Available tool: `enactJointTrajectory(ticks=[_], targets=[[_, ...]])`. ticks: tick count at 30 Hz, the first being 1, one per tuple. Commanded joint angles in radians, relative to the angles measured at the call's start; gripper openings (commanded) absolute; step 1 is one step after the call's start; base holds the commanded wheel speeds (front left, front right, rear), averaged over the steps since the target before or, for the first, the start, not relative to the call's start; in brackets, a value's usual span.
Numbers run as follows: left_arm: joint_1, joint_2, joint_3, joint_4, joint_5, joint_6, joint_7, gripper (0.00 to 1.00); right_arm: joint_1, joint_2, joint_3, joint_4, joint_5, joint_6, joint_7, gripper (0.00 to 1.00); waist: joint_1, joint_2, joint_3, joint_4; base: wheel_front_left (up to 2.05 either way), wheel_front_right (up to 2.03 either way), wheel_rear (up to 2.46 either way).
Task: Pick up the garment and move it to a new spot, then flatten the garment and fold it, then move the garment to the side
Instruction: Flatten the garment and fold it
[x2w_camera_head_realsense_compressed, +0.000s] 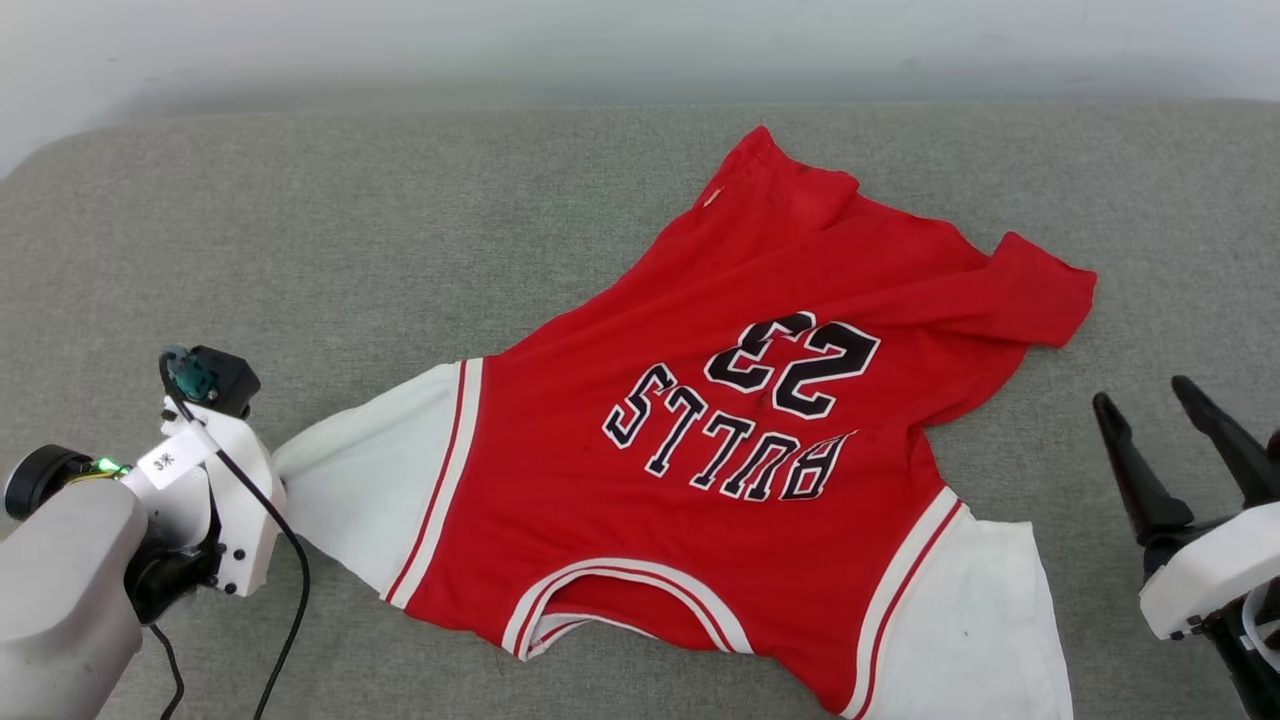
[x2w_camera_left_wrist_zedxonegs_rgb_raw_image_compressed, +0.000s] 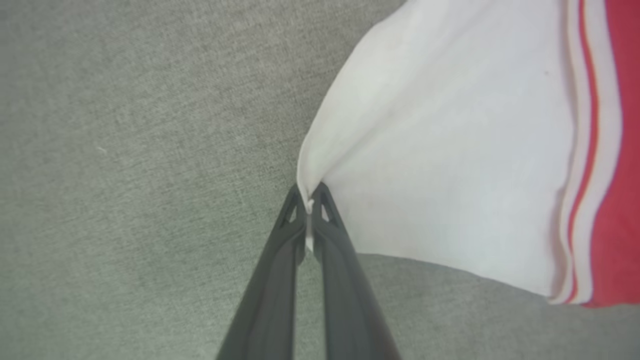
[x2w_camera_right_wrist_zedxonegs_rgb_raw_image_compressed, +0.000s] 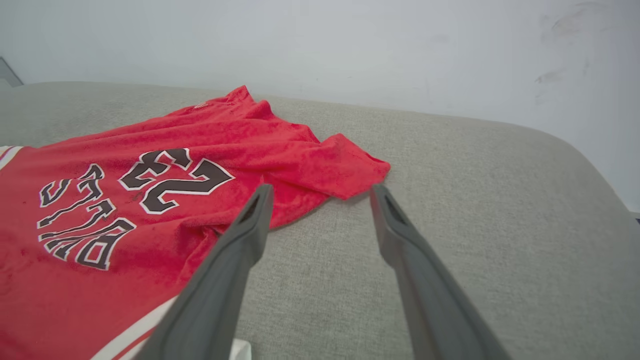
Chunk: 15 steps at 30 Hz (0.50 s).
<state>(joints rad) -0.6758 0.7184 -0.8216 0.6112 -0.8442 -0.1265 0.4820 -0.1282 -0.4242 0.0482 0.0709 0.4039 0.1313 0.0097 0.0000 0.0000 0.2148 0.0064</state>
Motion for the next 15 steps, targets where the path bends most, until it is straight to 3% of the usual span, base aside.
enactJointTrajectory(ticks=[1, 9, 15], targets=[[0.007, 0.0, 0.005, 0.008, 0.02, 0.012, -0.037, 1.0, 0.006, -0.01, 0.009, -0.007, 0.01, -0.001, 0.01, 1.0, 0.0, 0.0, -0.006, 0.004, 0.0, 0.0, 0.0], [0.023, -0.037, 0.048, -0.016, 0.087, 0.083, -0.351, 1.0, -0.057, -0.127, 0.105, -0.087, 0.073, -0.001, 0.164, 1.0, 0.0, 0.0, -0.051, 0.032, 0.0, 0.0, 0.0], [0.055, -0.053, 0.081, -0.122, 0.131, 0.151, -0.566, 1.0, -0.133, -0.293, 0.295, -0.158, 0.176, -0.001, 0.439, 1.0, 0.0, 0.0, -0.061, 0.066, 0.0, 0.0, 0.0]])
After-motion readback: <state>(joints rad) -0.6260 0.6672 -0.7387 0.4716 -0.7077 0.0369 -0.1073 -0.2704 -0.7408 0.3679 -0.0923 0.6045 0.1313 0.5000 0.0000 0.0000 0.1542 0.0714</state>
